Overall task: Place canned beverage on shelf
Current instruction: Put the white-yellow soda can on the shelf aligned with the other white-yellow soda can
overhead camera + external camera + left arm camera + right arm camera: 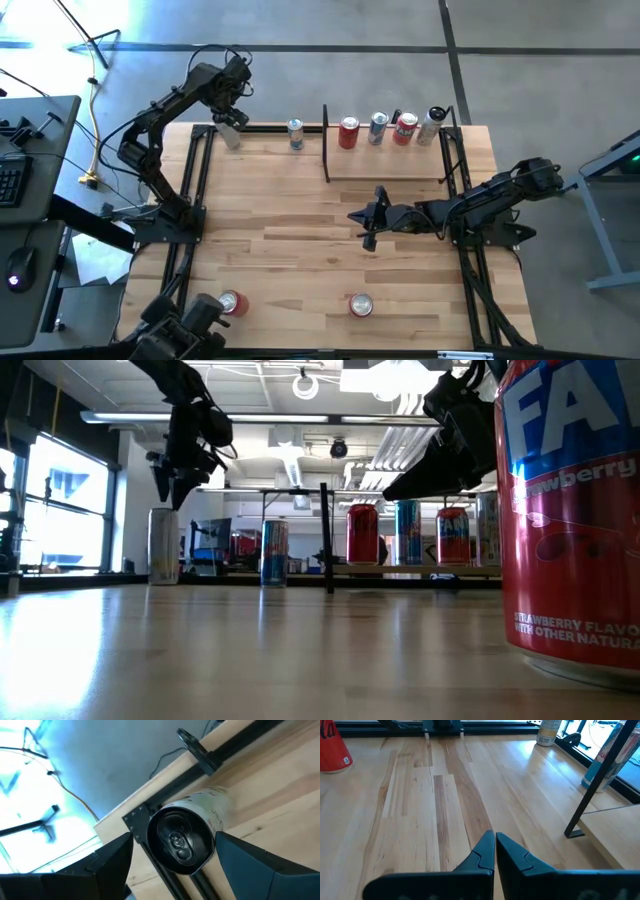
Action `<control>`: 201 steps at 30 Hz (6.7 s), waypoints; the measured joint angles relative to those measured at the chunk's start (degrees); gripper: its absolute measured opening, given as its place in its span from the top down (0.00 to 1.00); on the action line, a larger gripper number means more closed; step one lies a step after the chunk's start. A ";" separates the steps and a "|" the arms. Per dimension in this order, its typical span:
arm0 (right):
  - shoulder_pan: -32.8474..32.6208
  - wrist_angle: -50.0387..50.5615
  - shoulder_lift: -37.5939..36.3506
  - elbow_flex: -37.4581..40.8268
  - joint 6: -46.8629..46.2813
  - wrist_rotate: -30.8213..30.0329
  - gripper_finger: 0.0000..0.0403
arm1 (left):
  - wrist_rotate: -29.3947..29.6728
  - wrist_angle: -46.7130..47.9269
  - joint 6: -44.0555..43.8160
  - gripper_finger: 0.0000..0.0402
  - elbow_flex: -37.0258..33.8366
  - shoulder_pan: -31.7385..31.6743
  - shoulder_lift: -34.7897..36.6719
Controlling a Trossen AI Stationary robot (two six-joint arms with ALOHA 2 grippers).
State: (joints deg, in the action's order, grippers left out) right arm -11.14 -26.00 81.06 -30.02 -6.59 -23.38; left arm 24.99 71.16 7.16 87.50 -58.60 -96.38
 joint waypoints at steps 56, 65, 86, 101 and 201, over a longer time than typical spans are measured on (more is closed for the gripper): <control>-0.02 0.02 0.00 0.00 -0.02 2.37 1.00 | -10.76 6.76 7.94 0.92 10.57 5.59 7.63; -0.02 0.02 0.00 0.00 -0.02 2.38 1.00 | -1.59 3.41 7.51 0.46 -1.37 5.91 6.17; -0.06 0.04 0.00 0.00 -0.02 2.51 1.00 | -11.27 -2.21 5.88 0.20 -2.40 -3.29 2.23; -0.15 0.04 0.00 -0.02 -0.02 2.71 1.00 | -13.43 -3.56 3.56 0.20 -1.57 -4.93 -1.70; -0.15 -1.67 0.00 -0.02 0.44 3.06 1.00 | -22.30 -4.84 22.33 0.41 -8.85 67.32 11.30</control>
State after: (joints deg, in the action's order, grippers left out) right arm -11.29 -27.66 81.06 -30.04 -6.15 -20.32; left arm 2.69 66.32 29.49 78.65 8.72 -85.07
